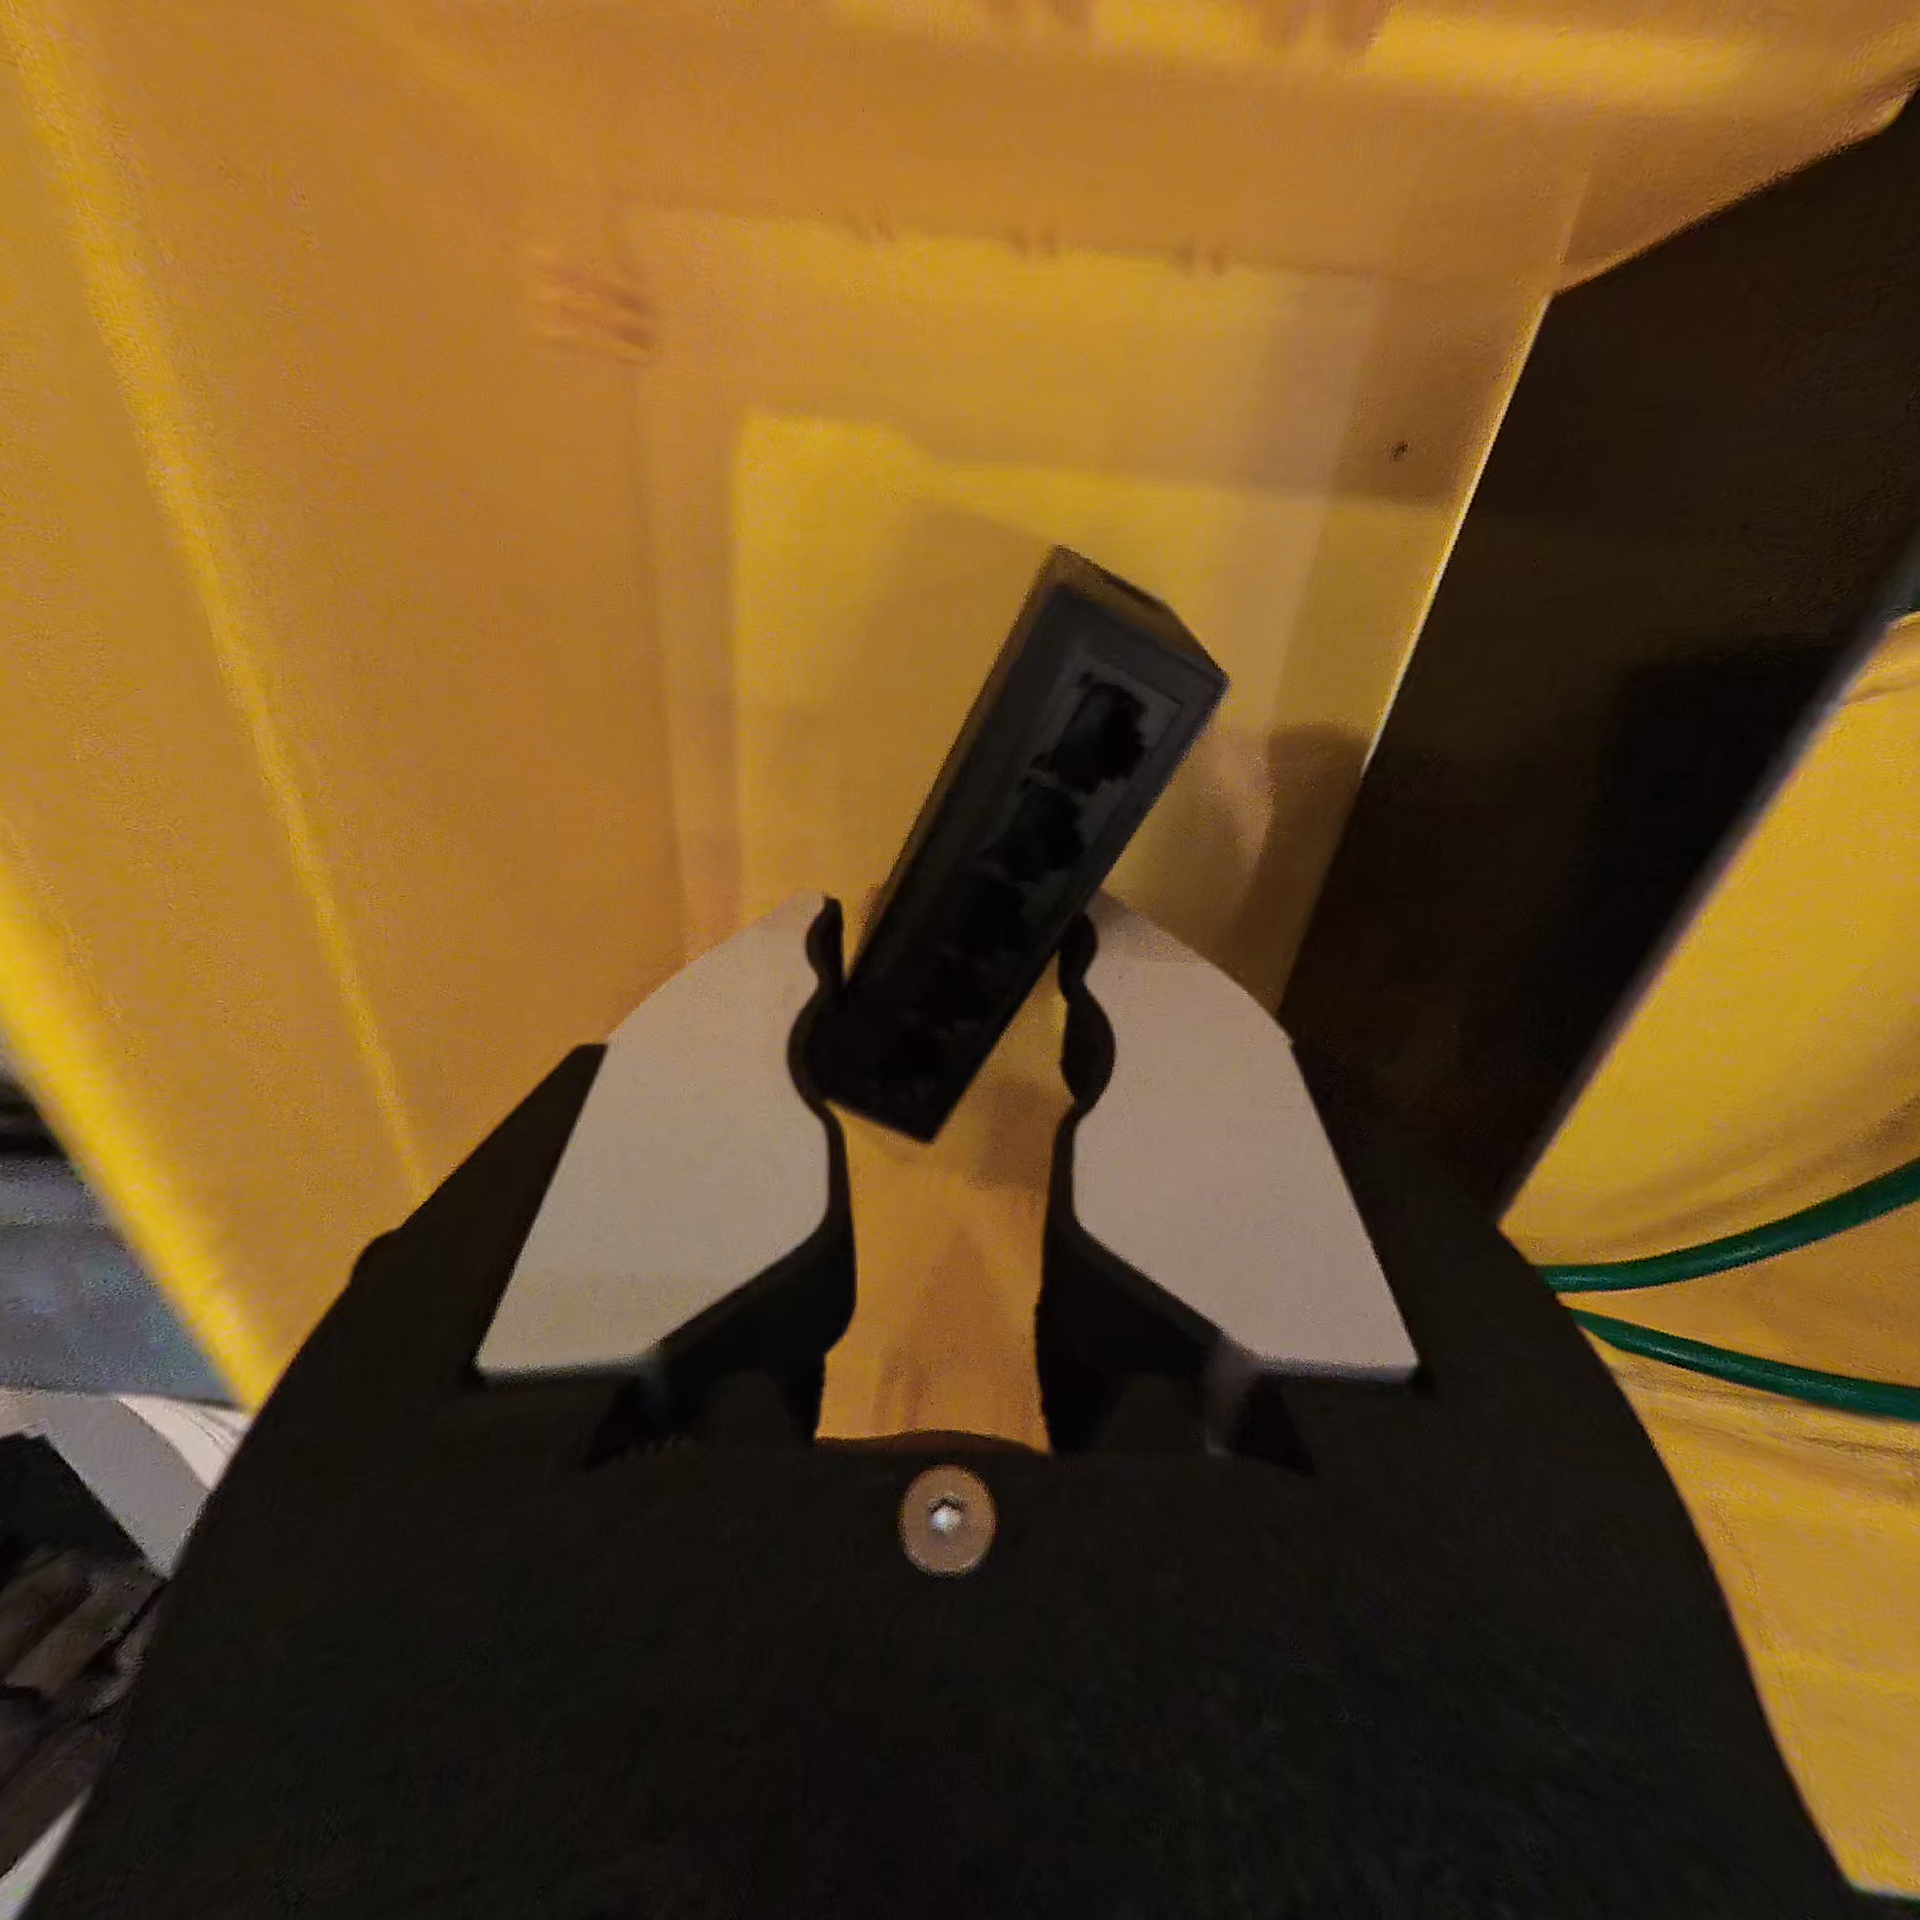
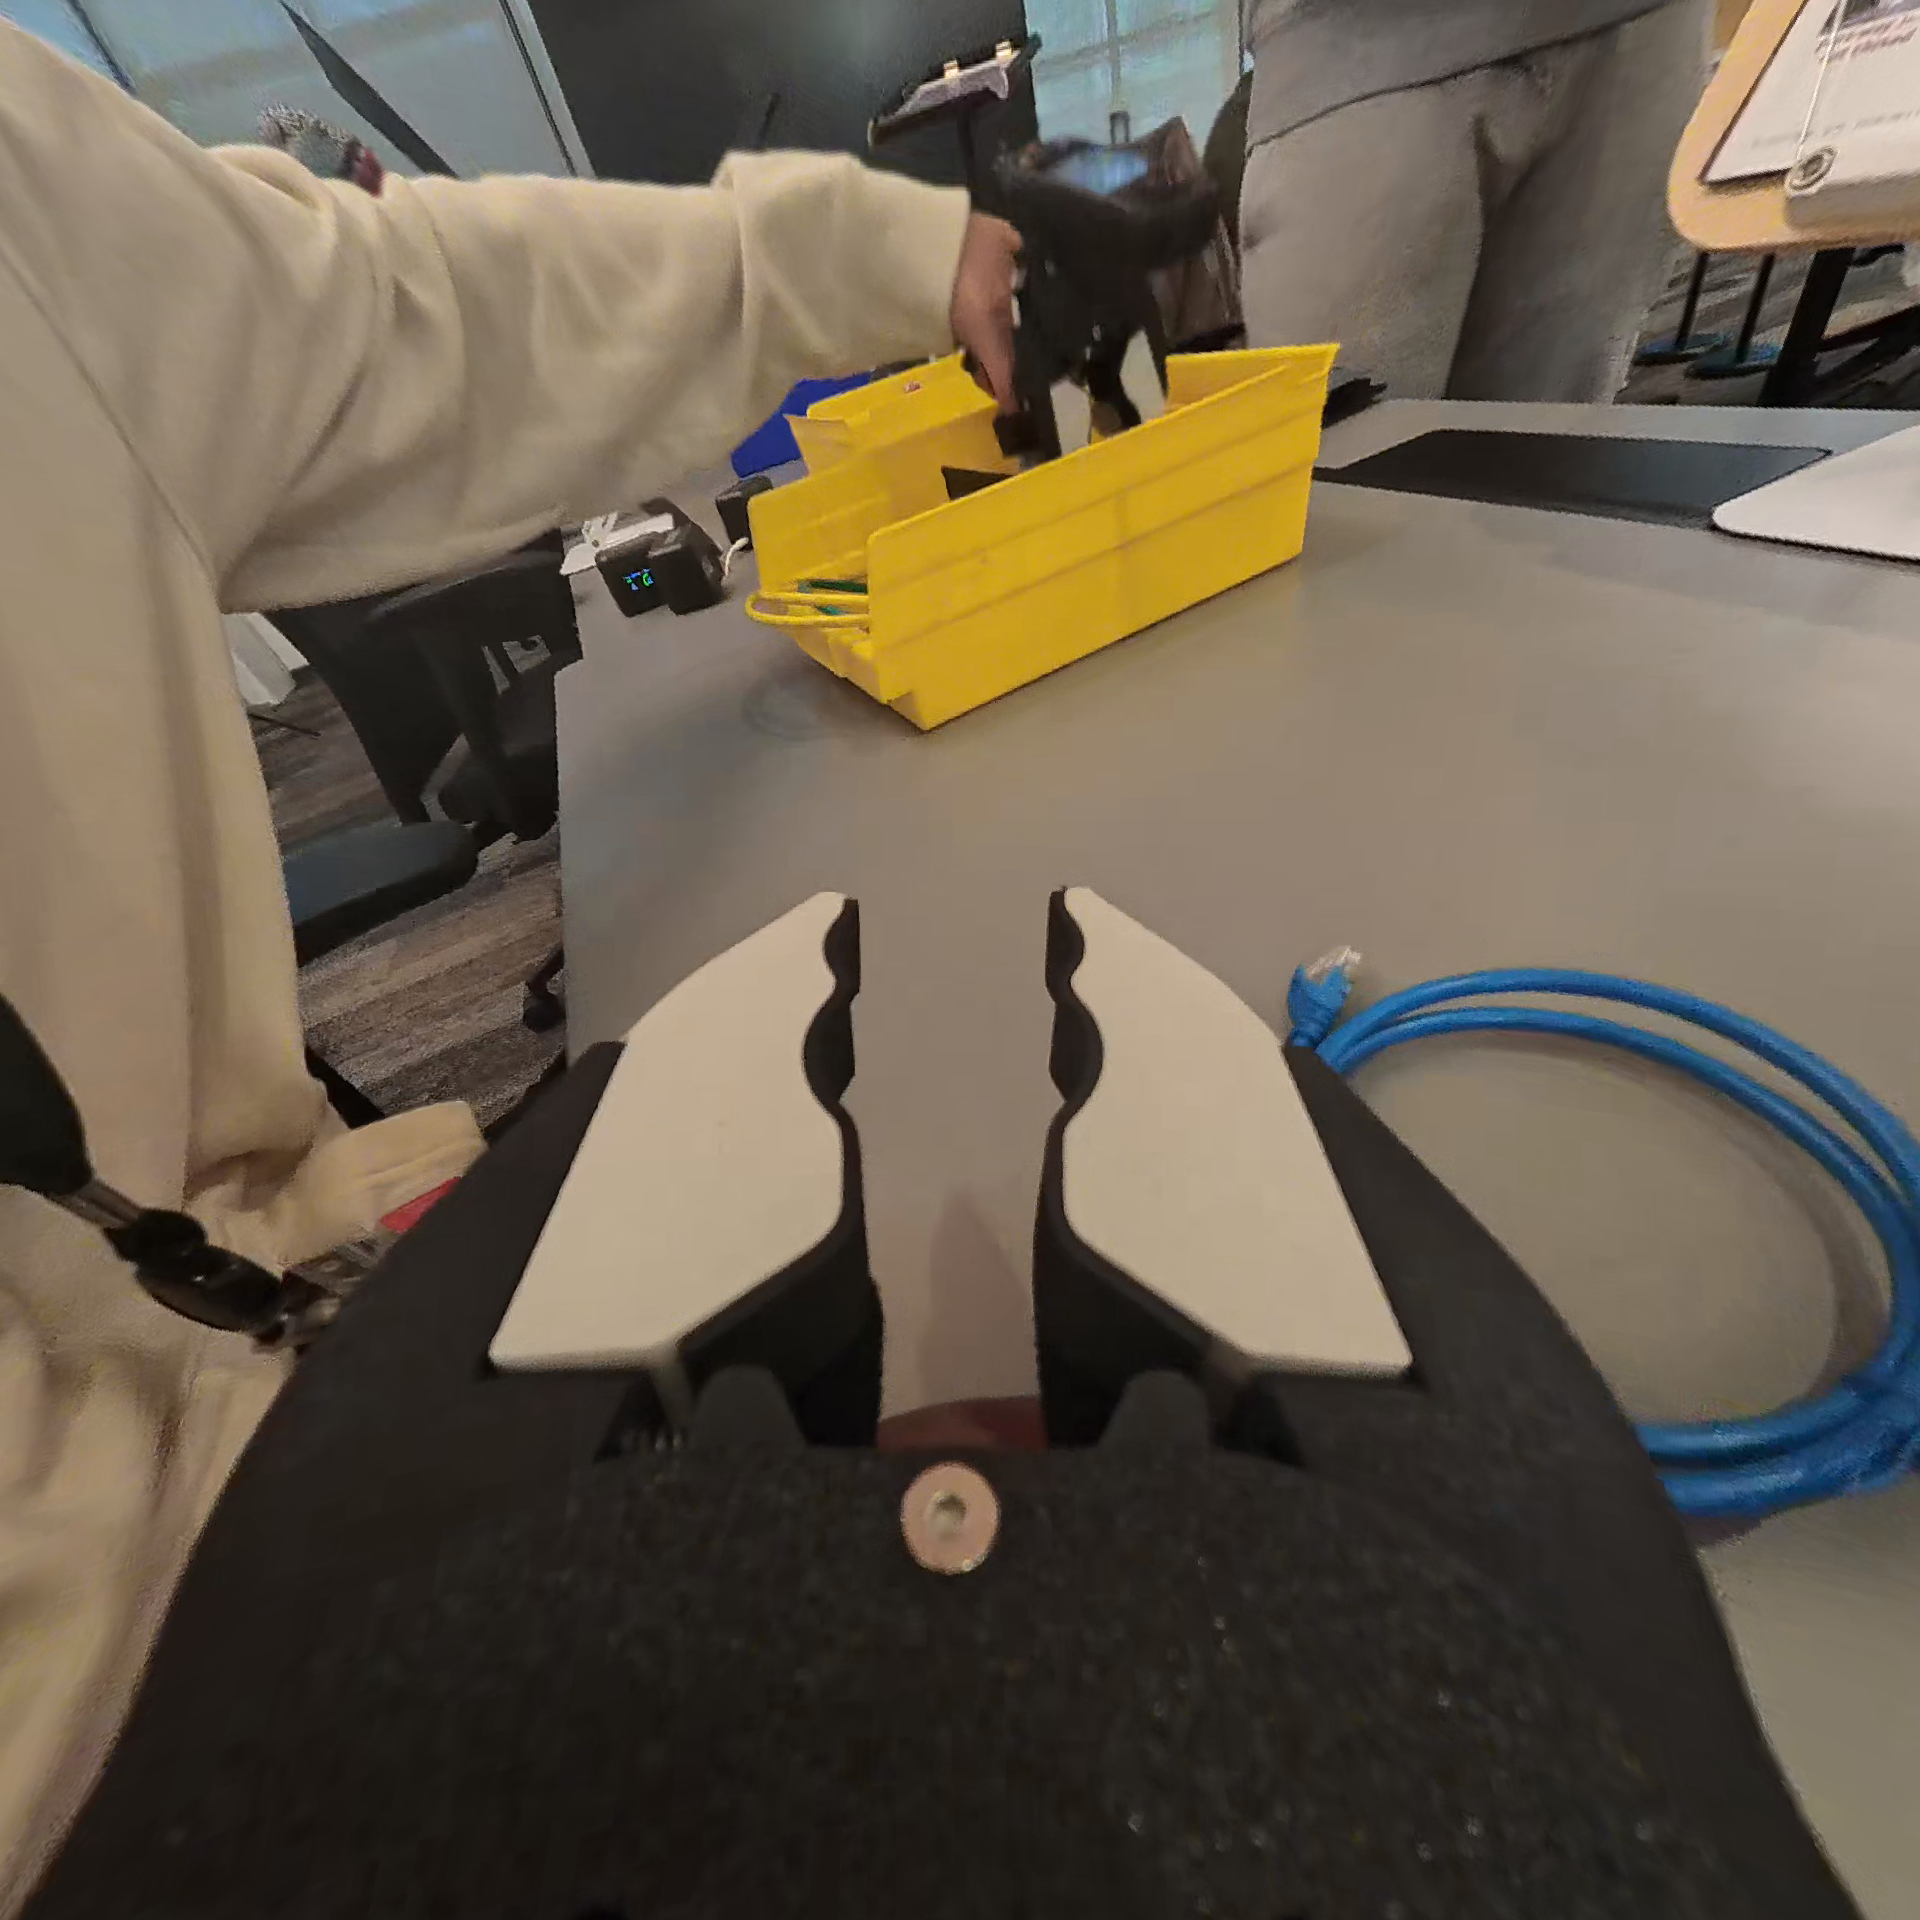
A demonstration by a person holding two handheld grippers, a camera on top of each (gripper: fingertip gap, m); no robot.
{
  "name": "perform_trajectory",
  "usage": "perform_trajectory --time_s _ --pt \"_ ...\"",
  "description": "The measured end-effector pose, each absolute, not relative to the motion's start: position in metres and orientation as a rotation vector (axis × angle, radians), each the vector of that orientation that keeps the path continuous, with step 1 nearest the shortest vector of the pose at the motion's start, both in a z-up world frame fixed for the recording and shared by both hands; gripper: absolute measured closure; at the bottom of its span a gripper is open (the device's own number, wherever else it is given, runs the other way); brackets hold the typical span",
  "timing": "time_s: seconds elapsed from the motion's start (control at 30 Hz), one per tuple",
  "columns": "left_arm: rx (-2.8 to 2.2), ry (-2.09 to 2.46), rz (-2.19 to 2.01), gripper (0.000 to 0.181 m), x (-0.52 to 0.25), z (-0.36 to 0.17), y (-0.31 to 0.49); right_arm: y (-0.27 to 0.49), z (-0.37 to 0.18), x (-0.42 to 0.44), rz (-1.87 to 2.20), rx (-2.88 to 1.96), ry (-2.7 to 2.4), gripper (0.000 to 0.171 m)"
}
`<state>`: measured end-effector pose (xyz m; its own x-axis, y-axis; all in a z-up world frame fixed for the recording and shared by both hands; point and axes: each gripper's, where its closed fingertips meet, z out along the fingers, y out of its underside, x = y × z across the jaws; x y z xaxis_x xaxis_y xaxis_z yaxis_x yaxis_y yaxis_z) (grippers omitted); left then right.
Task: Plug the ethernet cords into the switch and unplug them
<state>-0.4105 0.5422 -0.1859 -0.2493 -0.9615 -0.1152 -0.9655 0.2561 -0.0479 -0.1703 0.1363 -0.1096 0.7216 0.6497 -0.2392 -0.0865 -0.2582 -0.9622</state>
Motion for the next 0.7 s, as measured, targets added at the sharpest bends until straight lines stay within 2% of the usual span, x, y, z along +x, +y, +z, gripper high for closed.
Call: perform_trajectory --time_s 0.07,0.17,0.33,0.43,0.5,0.6,0.7 --pt "-1.788 2.429 0.071 0.149 -0.41 -0.192 0.542 0.148 -0.109 -0.171 0.74 -1.71 -0.475 0.137" --pt "-1.789 2.349 0.095 0.153 -0.409 -0.173 0.549 0.174 -0.103 -0.17 0.681 -1.726 -0.508 0.136" --pt "-1.655 2.231 0.1 0.154 -0.393 -0.091 0.519 0.234 -0.087 -0.168 0.51 -1.761 -0.548 0.132" --pt "-1.448 2.248 0.07 0.154 -0.361 -0.039 0.458 0.258 -0.059 -0.185 0.551 -1.707 -0.523 0.131" --pt "-1.316 2.315 -0.023 0.154 -0.332 -0.023 0.398 0.257 -0.037 -0.21 0.645 -1.638 -0.557 0.134" --pt "-1.146 2.414 -0.06 0.154 -0.295 -0.026 0.324 0.256 -0.02 -0.232 0.565 -1.611 -0.607 0.122" --pt "-1.073 2.443 -0.17 0.154 -0.262 -0.036 0.274 0.242 -0.019 -0.235 0.472 -1.592 -0.65 0.126"
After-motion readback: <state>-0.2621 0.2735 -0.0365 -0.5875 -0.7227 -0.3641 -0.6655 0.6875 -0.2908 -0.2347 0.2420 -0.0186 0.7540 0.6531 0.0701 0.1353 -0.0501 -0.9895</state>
